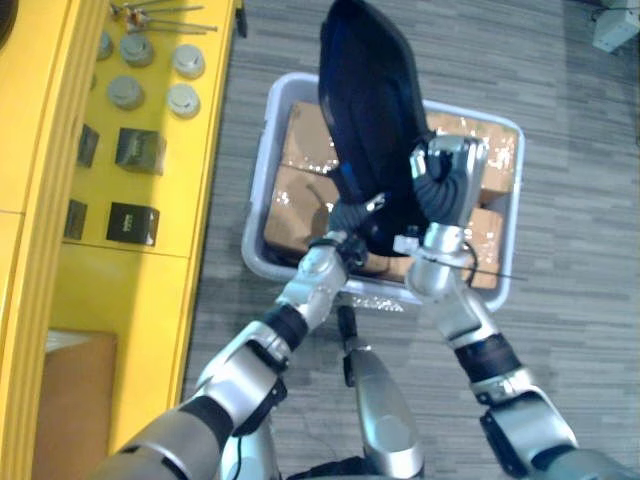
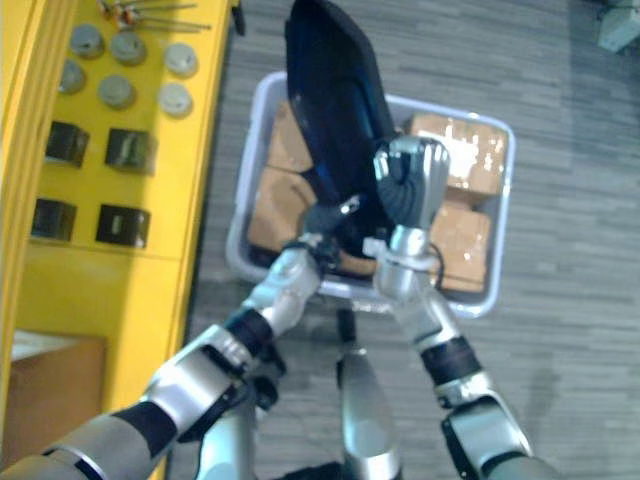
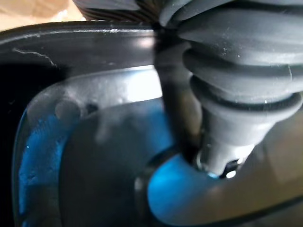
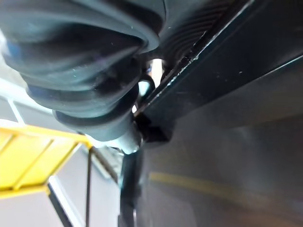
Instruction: Walk over and take plastic housings, then place them on the shelf
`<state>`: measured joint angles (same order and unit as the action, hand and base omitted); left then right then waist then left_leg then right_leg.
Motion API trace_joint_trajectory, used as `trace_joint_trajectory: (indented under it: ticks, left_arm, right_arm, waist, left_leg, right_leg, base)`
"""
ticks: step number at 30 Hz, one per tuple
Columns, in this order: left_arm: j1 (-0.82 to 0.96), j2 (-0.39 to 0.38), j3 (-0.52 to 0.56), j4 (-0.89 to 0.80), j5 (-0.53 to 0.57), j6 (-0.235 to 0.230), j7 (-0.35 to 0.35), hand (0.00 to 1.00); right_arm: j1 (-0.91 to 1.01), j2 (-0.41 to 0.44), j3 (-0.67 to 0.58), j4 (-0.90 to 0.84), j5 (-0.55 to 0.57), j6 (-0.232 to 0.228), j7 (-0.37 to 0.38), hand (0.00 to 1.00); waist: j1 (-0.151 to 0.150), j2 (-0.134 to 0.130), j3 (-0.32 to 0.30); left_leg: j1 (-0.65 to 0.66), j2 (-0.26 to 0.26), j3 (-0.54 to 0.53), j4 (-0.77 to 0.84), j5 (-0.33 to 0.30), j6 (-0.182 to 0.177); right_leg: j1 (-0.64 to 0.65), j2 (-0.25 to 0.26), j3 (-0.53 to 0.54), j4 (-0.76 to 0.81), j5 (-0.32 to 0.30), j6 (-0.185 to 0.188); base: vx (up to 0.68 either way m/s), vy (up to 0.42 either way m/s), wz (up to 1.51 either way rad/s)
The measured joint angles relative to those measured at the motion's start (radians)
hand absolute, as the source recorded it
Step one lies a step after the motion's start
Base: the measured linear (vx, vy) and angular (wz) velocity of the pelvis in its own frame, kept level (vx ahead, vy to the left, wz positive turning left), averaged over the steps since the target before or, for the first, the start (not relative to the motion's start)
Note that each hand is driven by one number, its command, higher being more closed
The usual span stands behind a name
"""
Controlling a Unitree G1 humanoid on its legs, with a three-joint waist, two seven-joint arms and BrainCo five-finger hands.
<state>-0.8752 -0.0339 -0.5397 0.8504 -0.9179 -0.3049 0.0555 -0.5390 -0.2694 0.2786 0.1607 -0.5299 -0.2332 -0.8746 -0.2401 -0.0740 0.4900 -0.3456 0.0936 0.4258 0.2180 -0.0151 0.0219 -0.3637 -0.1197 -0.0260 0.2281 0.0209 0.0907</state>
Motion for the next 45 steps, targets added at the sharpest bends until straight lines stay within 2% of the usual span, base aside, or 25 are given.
trace_joint_trajectory:
  ticks: [1,5,9,12,13,15,17,19,20,22,23,27,30,32,34,37,39,40,41,43,44,45]
  left_arm:
    - [0.013,0.008,-0.007,0.000,-0.029,-0.012,-0.032,1.00]
    - [0.056,0.026,-0.019,-0.017,-0.057,-0.032,-0.102,1.00]
    - [0.089,0.033,0.000,-0.055,-0.030,-0.070,-0.089,1.00]
    - [0.118,0.067,0.015,-0.120,0.184,-0.081,0.074,1.00]
    - [0.121,0.073,0.015,-0.138,0.224,-0.083,0.102,1.00]
    - [0.131,0.075,0.018,-0.199,0.397,-0.084,0.219,1.00]
    - [0.131,0.071,0.020,-0.227,0.491,-0.084,0.284,1.00]
    - [0.131,0.063,0.027,-0.246,0.652,-0.077,0.388,1.00]
    - [0.131,0.063,0.028,-0.251,0.682,-0.069,0.407,1.00]
    - [0.133,0.055,0.050,-0.262,0.784,-0.041,0.476,1.00]
    - [0.137,0.050,0.074,-0.263,0.844,-0.015,0.529,1.00]
    - [0.197,0.071,0.162,-0.264,0.976,0.055,0.662,1.00]
    - [0.214,0.089,0.216,-0.266,1.047,0.067,0.724,1.00]
    - [0.238,0.122,0.243,-0.318,1.075,0.064,0.732,1.00]
    - [0.278,0.134,0.263,-0.376,1.064,0.050,0.731,1.00]
    - [0.445,0.142,0.287,-0.570,1.014,0.014,0.718,1.00]
    - [0.566,0.134,0.281,-0.725,0.993,0.004,0.687,1.00]
    - [0.644,0.127,0.271,-0.810,0.983,0.000,0.658,1.00]
    - [0.677,0.125,0.260,-0.842,0.973,-0.002,0.643,1.00]
    - [0.812,0.110,0.241,-0.937,0.978,-0.002,0.592,1.00]
    - [0.844,0.106,0.243,-0.958,0.978,-0.002,0.582,1.00]
    - [0.928,0.108,0.264,-1.021,0.976,-0.007,0.551,1.00]
  right_arm:
    - [0.019,0.005,-0.006,-0.003,0.010,-0.007,0.000,0.00]
    - [0.123,0.021,-0.011,-0.048,0.027,-0.056,0.004,0.00]
    - [0.243,0.024,-0.016,-0.086,0.029,-0.092,0.022,0.00]
    - [0.327,0.029,-0.031,-0.086,0.080,-0.098,0.044,0.00]
    - [0.341,0.029,-0.035,-0.086,0.093,-0.097,0.052,0.00]
    - [0.365,0.031,-0.066,-0.089,0.130,-0.110,0.069,0.00]
    - [0.366,0.031,-0.088,-0.115,0.146,-0.113,0.073,0.00]
    - [0.368,0.032,-0.116,-0.163,0.209,-0.135,0.120,0.00]
    - [0.369,0.031,-0.123,-0.172,0.222,-0.138,0.136,0.00]
    - [0.390,0.030,-0.152,-0.217,0.311,-0.145,0.211,0.00]
    - [0.413,0.030,-0.190,-0.262,0.386,-0.158,0.261,0.00]
    - [0.469,0.002,-0.330,-0.395,0.606,-0.219,0.417,0.00]
    - [0.496,-0.012,-0.395,-0.456,0.728,-0.271,0.515,0.00]
    - [0.548,-0.008,-0.430,-0.480,0.838,-0.291,0.601,0.00]
    - [0.597,0.012,-0.452,-0.479,0.882,-0.287,0.635,0.00]
    - [0.727,0.094,-0.476,-0.452,0.930,-0.237,0.681,0.00]
    - [0.818,0.154,-0.482,-0.414,0.946,-0.210,0.683,0.00]
    - [0.872,0.189,-0.485,-0.388,0.982,-0.189,0.683,0.00]
    - [0.894,0.202,-0.486,-0.375,0.991,-0.184,0.681,0.00]
    - [0.971,0.228,-0.487,-0.337,1.012,-0.175,0.681,0.00]
    - [0.983,0.232,-0.487,-0.338,1.028,-0.175,0.683,0.00]
    - [1.002,0.246,-0.480,-0.338,1.104,-0.176,0.714,0.00]
  waist:
    - [0.000,0.000,0.000]
    - [0.006,0.000,0.000]
    - [0.009,0.000,0.000]
    - [0.016,0.000,0.000]
    - [0.019,0.000,0.000]
    - [0.036,0.000,0.000]
    - [0.041,-0.001,-0.002]
    - [0.050,-0.005,-0.041]
    - [0.051,-0.007,-0.055]
    - [0.057,-0.012,-0.093]
    - [0.058,-0.010,-0.122]
    - [0.048,-0.011,-0.225]
    - [0.033,-0.012,-0.257]
    - [0.028,-0.008,-0.279]
    - [0.025,-0.003,-0.295]
    - [0.009,0.019,-0.329]
    - [0.010,0.031,-0.347]
    - [0.015,0.041,-0.353]
    - [0.016,0.048,-0.357]
    - [0.032,0.083,-0.378]
    - [0.035,0.092,-0.383]
    - [0.040,0.107,-0.393]
  left_leg:
    - [0.003,0.000,0.000,-0.001,0.000,0.000]
    - [0.044,-0.004,0.001,-0.015,0.000,0.000]
    - [0.076,-0.011,0.001,-0.036,0.000,0.000]
    - [0.114,-0.013,0.000,-0.046,-0.001,-0.001]
    - [0.122,-0.013,0.000,-0.049,-0.001,-0.001]
    - [0.159,-0.018,-0.002,-0.065,-0.001,-0.002]
    - [0.188,-0.023,-0.007,-0.080,0.000,-0.003]
    - [0.214,-0.031,-0.007,-0.113,0.005,-0.009]
    - [0.221,-0.033,-0.007,-0.126,0.009,-0.010]
    - [0.275,-0.044,-0.004,-0.186,0.027,-0.016]
    - [0.306,-0.050,-0.001,-0.223,0.038,-0.021]
    - [0.391,-0.052,0.018,-0.298,0.052,-0.035]
    - [0.415,-0.052,0.021,-0.298,0.052,-0.036]
    - [0.423,-0.053,0.025,-0.298,0.052,-0.036]
    - [0.423,-0.053,0.027,-0.299,0.052,-0.036]
    - [0.423,-0.051,0.030,-0.301,0.048,-0.040]
    - [0.415,-0.052,0.030,-0.305,0.043,-0.041]
    - [0.413,-0.052,0.030,-0.306,0.036,-0.043]
    - [0.413,-0.052,0.029,-0.306,0.035,-0.042]
    - [0.413,-0.052,0.024,-0.307,0.037,-0.044]
    - [0.413,-0.052,0.022,-0.307,0.038,-0.046]
    - [0.411,-0.053,-0.002,-0.307,0.045,-0.049]
  right_leg:
    - [0.003,0.000,0.000,0.000,0.000,0.000]
    - [0.039,-0.001,0.000,-0.005,-0.004,-0.004]
    - [0.069,-0.003,0.000,-0.015,-0.011,-0.003]
    - [0.109,-0.004,-0.004,-0.027,-0.013,0.000]
    - [0.119,-0.004,-0.005,-0.030,-0.013,0.000]
    - [0.158,-0.005,-0.011,-0.044,-0.013,0.001]
    - [0.190,-0.007,-0.020,-0.058,-0.013,0.001]
    - [0.213,-0.008,-0.023,-0.080,-0.013,0.002]
    - [0.218,-0.008,-0.024,-0.087,-0.013,0.002]
    - [0.256,-0.007,-0.025,-0.111,-0.012,0.003]
    - [0.277,-0.005,-0.025,-0.123,-0.012,0.003]
    - [0.334,0.002,-0.015,-0.153,-0.012,0.003]
    - [0.357,0.002,0.001,-0.156,-0.012,0.002]
    - [0.363,0.003,0.001,-0.157,-0.012,0.002]
    - [0.362,0.004,0.001,-0.158,-0.012,0.002]
    - [0.362,0.011,0.003,-0.166,-0.012,0.003]
    - [0.363,0.010,0.003,-0.182,-0.012,0.003]
    - [0.365,0.009,0.003,-0.189,-0.014,0.005]
    - [0.365,0.009,0.003,-0.189,-0.016,0.007]
    - [0.371,0.009,-0.003,-0.188,-0.028,0.013]
    - [0.373,0.009,-0.005,-0.189,-0.028,0.013]
    - [0.387,0.005,-0.033,-0.198,-0.032,0.011]
  base:
    - [0.03,0.003,-0.01]
    - [0.00,0.000,0.00]
    - [0.00,0.000,0.00]
    - [0.05,0.013,0.00]
    - [0.05,0.010,0.00]
    - [0.06,0.013,0.03]
    - [0.04,0.016,0.08]
    - [0.06,0.021,0.03]
    - [0.08,0.013,-0.01]
    - [0.12,0.011,-0.02]
    - [0.16,0.015,-0.03]
    - [0.16,0.023,-0.12]
    - [0.09,0.016,-0.04]
    - [0.00,0.003,-0.02]
    - [0.00,-0.004,-0.04]
    - [-0.04,-0.010,-0.06]
    - [-0.06,-0.003,-0.06]
    - [-0.06,-0.006,-0.02]
    - [-0.09,-0.007,0.02]
    - [-0.07,0.001,0.03]
    - [-0.05,0.012,0.20]
    - [-0.03,0.016,0.33]
